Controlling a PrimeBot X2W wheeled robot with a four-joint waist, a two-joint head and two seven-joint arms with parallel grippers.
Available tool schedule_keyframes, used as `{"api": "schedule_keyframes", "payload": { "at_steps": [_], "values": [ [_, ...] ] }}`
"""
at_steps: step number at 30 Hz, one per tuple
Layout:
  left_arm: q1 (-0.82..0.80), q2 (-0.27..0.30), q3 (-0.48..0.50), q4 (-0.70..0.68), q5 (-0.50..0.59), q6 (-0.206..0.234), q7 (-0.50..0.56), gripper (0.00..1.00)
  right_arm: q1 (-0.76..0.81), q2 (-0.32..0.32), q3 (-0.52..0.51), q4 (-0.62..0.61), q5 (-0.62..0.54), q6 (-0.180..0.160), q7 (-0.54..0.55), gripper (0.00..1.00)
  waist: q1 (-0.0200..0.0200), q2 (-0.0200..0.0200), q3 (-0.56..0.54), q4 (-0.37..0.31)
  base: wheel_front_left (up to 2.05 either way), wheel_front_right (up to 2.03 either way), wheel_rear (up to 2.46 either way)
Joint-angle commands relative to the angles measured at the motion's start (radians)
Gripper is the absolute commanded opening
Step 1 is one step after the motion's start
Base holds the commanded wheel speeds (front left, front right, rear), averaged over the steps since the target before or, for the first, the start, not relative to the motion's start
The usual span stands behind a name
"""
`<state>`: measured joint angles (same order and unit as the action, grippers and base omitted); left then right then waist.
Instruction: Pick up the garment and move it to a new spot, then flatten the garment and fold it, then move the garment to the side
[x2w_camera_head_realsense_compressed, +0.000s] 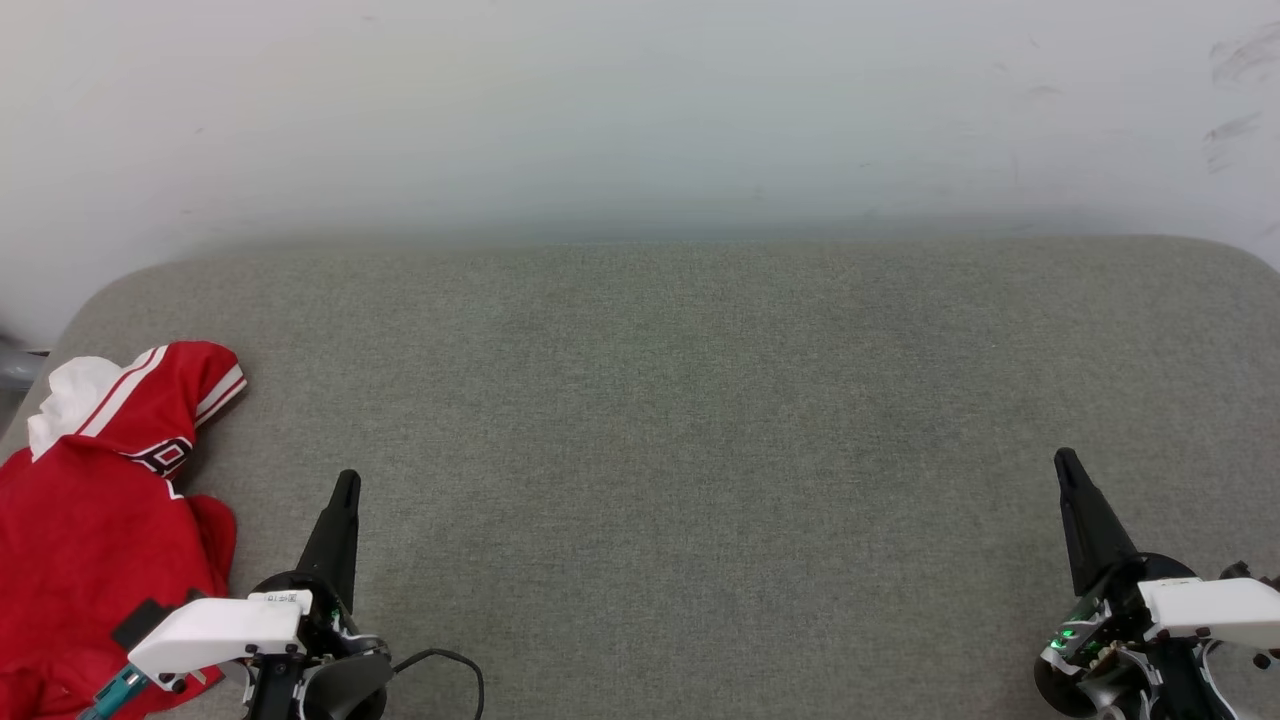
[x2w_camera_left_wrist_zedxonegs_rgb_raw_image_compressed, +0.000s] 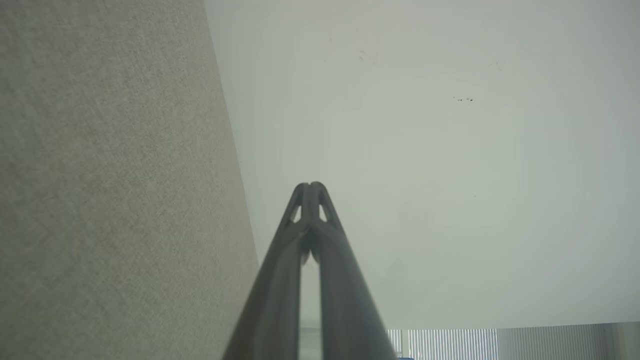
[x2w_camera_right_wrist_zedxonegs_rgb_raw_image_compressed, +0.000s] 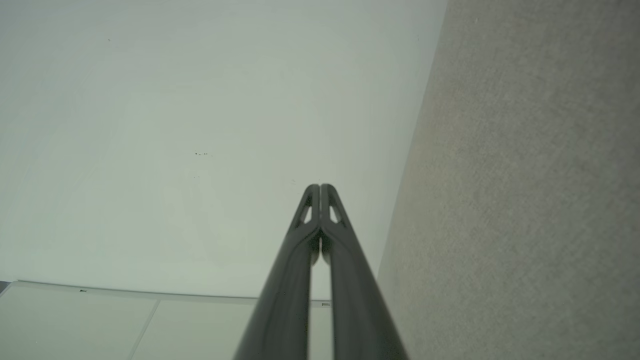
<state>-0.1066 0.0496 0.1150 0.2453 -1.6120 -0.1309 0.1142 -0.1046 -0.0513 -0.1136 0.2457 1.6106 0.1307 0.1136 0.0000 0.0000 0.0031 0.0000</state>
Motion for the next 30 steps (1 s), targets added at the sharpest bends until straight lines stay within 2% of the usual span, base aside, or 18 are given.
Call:
{"api": "schedule_keyframes", "payload": {
  "at_steps": [1,26,27,30],
  "values": [
    [-0.006,-0.001,0.001,-0.001,0.004,-0.004,0.000,0.00,-0.014,0.004,0.001,0.000,-0.001,0.000,-0.002,0.00,0.0000,0.0000,0.000,0.000,0.00,0.00,0.00],
    [-0.006,-0.001,0.001,-0.001,0.004,-0.004,0.000,0.00,-0.014,0.004,0.001,0.000,-0.001,0.000,-0.002,0.00,0.0000,0.0000,0.000,0.000,0.00,0.00,0.00],
    [0.001,0.000,-0.001,0.003,0.000,0.000,0.000,1.00,0.002,0.000,0.000,0.003,0.000,0.000,0.000,1.00,0.0000,0.0000,0.000,0.000,0.00,0.00,0.00],
    [0.013,-0.001,-0.008,0.014,0.000,0.000,-0.004,1.00,0.016,0.000,0.003,0.013,-0.001,0.000,-0.004,1.00,0.0000,0.0000,0.000,0.000,0.00,0.00,0.00]
  ]
}}
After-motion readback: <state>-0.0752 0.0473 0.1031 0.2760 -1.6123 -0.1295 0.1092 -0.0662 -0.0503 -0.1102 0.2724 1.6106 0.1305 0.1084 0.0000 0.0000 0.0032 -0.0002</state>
